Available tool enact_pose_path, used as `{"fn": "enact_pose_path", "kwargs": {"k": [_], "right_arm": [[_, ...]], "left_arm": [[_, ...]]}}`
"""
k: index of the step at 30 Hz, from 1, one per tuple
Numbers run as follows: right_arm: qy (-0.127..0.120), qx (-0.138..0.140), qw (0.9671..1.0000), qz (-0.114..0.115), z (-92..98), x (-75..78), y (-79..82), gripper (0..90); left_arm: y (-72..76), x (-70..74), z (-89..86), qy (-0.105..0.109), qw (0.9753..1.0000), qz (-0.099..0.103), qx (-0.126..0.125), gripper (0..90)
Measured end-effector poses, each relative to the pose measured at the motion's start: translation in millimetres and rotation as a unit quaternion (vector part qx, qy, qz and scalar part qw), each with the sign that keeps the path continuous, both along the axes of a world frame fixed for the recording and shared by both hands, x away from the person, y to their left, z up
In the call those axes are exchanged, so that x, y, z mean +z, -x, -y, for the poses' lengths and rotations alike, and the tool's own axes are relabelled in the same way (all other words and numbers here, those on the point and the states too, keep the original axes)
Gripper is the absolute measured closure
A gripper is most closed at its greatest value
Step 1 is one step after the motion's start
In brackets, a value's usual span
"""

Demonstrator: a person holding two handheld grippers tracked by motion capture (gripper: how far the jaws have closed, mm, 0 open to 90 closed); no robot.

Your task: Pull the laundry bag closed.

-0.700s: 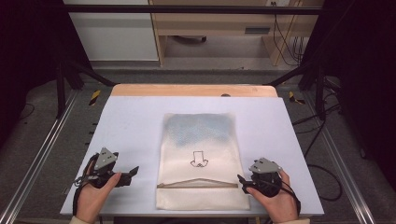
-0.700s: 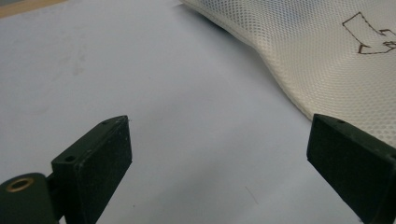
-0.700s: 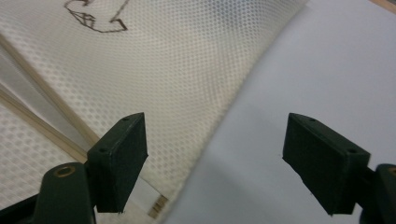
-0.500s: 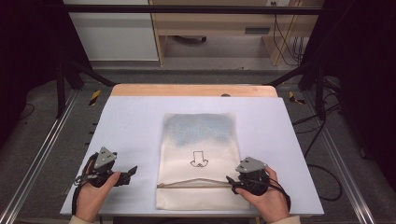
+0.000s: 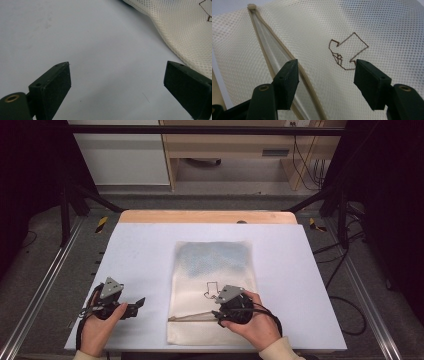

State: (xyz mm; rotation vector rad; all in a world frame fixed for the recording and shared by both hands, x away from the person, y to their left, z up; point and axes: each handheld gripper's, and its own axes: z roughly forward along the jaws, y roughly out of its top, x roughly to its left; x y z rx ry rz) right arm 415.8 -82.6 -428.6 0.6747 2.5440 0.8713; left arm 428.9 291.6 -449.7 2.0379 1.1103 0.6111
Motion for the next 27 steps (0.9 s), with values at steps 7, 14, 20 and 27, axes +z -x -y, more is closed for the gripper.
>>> {"fn": "enact_pose_path", "kwargs": {"k": [7, 14, 20, 27], "right_arm": [[0.002, 0.022, 0.9997, -0.008, -16.3, 0.7, -3.5, 40.1], [0.003, 0.036, 0.9993, -0.011, -24.4, 0.9, -2.2, 45.0], [0.003, 0.055, 0.9984, -0.012, -36.1, 1.3, -1.6, 48.3], [-0.003, 0.088, 0.996, -0.008, -55.3, 3.9, -1.9, 58.1]], "left_arm": [[-0.4, -0.4, 0.1, -0.001, 1.0, -0.002, 0.001, 7.3], [-0.8, -0.9, -0.4, -0.005, 1.0, -0.002, 0.003, 8.1], [-1.0, -1.2, -0.4, -0.004, 1.0, -0.003, 0.002, 8.7], [-1.8, -0.4, 0.1, 0.002, 1.0, 0.001, 0.002, 8.7]]}}
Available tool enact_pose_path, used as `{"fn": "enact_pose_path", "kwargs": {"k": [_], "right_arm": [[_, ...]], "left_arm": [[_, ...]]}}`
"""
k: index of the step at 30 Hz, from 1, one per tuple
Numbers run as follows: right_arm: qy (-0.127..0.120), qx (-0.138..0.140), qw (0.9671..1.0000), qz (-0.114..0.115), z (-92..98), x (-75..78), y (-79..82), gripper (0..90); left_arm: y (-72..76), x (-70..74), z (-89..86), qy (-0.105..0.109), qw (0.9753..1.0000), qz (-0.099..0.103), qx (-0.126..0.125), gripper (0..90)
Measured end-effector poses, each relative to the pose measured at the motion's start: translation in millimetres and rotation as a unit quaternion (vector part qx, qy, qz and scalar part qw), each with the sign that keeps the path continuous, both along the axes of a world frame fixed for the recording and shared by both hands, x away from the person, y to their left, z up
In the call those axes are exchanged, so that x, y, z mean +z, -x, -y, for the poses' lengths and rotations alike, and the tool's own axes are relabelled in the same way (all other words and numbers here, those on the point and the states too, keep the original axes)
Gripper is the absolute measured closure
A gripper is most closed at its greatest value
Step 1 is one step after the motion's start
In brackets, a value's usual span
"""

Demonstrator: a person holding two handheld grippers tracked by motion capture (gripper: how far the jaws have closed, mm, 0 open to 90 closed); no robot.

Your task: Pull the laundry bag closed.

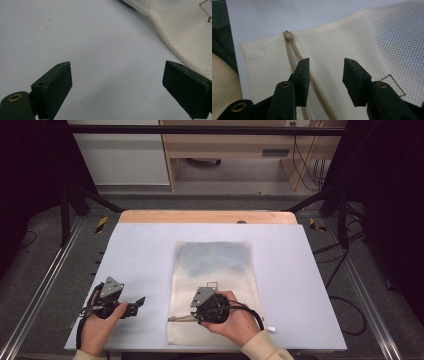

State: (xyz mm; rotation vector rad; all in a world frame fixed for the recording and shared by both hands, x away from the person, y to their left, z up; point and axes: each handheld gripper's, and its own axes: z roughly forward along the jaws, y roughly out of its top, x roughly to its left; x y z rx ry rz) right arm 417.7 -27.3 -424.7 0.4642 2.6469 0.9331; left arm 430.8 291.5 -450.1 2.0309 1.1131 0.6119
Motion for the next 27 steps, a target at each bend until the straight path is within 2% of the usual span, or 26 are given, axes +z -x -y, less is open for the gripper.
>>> {"fn": "enact_pose_path", "kwargs": {"k": [4, 5, 9, 17, 18, 23, 27], "right_arm": [[-0.005, 0.014, 0.9999, -0.005, -9.2, -0.4, 0.3, 64.3], [-0.002, 0.025, 0.9996, -0.01, -16.4, -3.2, 0.5, 69.4], [0.005, 0.045, 0.9988, -0.019, -29.9, -10.5, 0.2, 75.3], [-0.01, 0.06, 0.9973, -0.04, -45.9, -14.0, -2.9, 76.3], [-0.012, 0.065, 0.9967, -0.046, -48.8, -14.2, -3.4, 75.9], [-0.017, 0.07, 0.9957, -0.058, -55.4, -15.4, -5.0, 73.7], [-0.013, 0.073, 0.9949, -0.068, -60.9, -18.0, -7.9, 71.2]], "left_arm": [[-0.7, 0.2, -0.3, 0.0, 1.0, 0.002, 0.0, 8.7], [-0.6, 0.3, -0.2, -0.001, 1.0, 0.002, 0.001, 8.7], [-3.5, -0.1, -1.2, -0.003, 1.0, -0.005, 0.002, 8.7], [-2.7, 1.3, -3.1, 0.004, 1.0, -0.004, 0.006, 9.9], [-1.1, 1.9, -4.6, 0.01, 0.9999, -0.004, 0.008, 10.3], [1.6, 3.6, -5.2, 0.015, 0.9999, -0.003, 0.008, 10.5], [1.3, 4.3, -4.6, 0.02, 0.9998, -0.001, 0.006, 10.4]]}}
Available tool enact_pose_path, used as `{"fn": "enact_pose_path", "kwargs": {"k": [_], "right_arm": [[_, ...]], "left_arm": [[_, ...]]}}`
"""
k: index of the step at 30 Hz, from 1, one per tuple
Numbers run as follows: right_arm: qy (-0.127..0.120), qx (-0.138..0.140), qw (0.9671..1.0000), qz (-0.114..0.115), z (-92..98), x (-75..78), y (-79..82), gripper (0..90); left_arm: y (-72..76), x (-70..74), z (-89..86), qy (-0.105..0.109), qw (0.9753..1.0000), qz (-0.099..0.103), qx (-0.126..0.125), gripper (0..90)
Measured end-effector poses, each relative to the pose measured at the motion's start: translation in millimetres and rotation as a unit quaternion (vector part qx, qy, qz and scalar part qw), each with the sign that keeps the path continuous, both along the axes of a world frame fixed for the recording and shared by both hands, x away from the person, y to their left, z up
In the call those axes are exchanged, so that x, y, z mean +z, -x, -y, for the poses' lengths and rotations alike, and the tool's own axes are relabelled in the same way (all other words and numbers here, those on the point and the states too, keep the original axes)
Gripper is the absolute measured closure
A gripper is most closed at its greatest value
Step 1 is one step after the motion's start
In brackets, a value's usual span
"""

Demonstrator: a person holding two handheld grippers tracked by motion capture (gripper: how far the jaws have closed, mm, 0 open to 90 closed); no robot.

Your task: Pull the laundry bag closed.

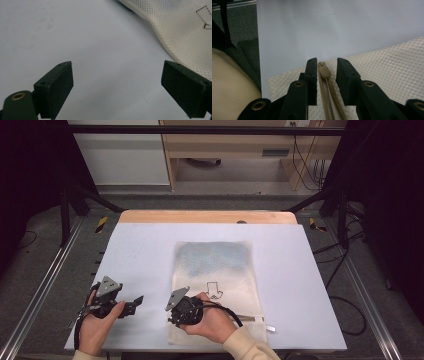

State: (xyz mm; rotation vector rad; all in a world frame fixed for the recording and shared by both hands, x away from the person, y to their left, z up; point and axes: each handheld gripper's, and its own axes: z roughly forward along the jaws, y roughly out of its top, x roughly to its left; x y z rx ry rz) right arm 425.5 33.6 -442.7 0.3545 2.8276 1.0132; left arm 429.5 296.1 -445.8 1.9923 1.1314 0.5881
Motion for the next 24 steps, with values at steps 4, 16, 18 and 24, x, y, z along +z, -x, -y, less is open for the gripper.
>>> {"fn": "enact_pose_path", "kwargs": {"k": [4, 16, 18, 24], "right_arm": [[0.011, 0.005, 0.9999, -0.01, -5.9, -3.9, -2.8, 70.9], [0.03, 0.016, 0.9991, -0.025, -13.4, 3.6, -4.1, 81.7], [0.031, 0.017, 0.9992, -0.021, -13.3, 6.4, -3.7, 81.7], [0.03, 0.018, 0.9992, -0.021, -11.7, 16.7, -2.4, 81.8]], "left_arm": [[4.7, 3.4, 1.1, 0.018, 0.9998, 0.001, -0.005, 10.5], [18.7, 10.8, 3.0, 0.042, 0.9988, -0.02, -0.017, 10.4], [22.7, 10.5, 3.6, 0.048, 0.9981, -0.025, -0.028, 10.4], [41.4, 6.7, 10.4, 0.049, 0.9957, -0.048, -0.063, 9.0]]}}
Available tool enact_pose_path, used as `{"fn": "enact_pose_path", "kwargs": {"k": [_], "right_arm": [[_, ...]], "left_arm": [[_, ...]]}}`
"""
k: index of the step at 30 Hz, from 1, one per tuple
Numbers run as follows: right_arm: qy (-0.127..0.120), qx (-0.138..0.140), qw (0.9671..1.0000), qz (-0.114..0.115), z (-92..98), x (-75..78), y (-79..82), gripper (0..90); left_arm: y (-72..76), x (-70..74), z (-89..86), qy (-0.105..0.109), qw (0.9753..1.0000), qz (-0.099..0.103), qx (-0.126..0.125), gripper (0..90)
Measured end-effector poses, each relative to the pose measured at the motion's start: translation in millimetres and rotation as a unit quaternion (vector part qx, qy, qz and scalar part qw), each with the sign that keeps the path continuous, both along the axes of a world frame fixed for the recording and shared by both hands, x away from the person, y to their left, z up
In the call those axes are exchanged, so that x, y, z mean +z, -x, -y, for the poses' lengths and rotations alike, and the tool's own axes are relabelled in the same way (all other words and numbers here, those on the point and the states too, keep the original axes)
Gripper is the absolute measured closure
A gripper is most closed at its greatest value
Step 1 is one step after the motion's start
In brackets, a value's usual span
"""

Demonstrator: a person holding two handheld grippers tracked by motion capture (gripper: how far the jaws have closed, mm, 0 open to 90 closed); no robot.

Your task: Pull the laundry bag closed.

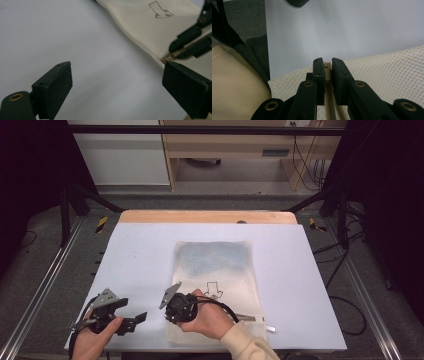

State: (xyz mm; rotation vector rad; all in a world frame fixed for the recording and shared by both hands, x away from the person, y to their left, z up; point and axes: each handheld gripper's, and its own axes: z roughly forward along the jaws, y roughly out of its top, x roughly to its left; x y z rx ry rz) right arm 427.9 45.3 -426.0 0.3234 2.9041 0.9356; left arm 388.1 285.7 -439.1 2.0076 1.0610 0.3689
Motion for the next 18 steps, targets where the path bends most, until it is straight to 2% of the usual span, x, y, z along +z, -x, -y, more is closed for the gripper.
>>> {"fn": "enact_pose_path", "kwargs": {"k": [2, 3, 8, 9, 14, 18], "right_arm": [[-0.002, 0.004, 1.0, 0.001, 1.1, 0.7, -0.3, 81.8], [-0.001, 0.002, 1.0, 0.0, 2.3, 2.0, -0.3, 81.8], [-0.008, 0.002, 1.0, -0.002, 3.4, 2.3, -1.8, 81.8], [-0.01, 0.001, 1.0, -0.001, 2.8, 1.9, -2.4, 81.8], [-0.01, 0.003, 0.9999, 0.001, 2.0, 0.4, -2.7, 81.8], [-0.014, 0.002, 0.9999, 0.003, 2.6, 1.4, -1.8, 81.8]], "left_arm": [[6.0, -1.2, 3.9, -0.002, 0.9999, 0.0, -0.011, 8.4], [9.7, -2.5, 8.3, 0.007, 0.9997, -0.006, -0.023, 7.8], [11.9, -3.4, 19.6, 0.008, 0.9991, -0.008, -0.042, 7.2], [11.6, -5.5, 25.8, 0.005, 0.9986, -0.009, -0.052, 7.9], [10.4, -8.5, 34.3, 0.004, 0.9983, -0.012, -0.056, 10.2], [9.1, -11.3, 41.4, 0.015, 0.9978, -0.019, -0.062, 10.8]]}}
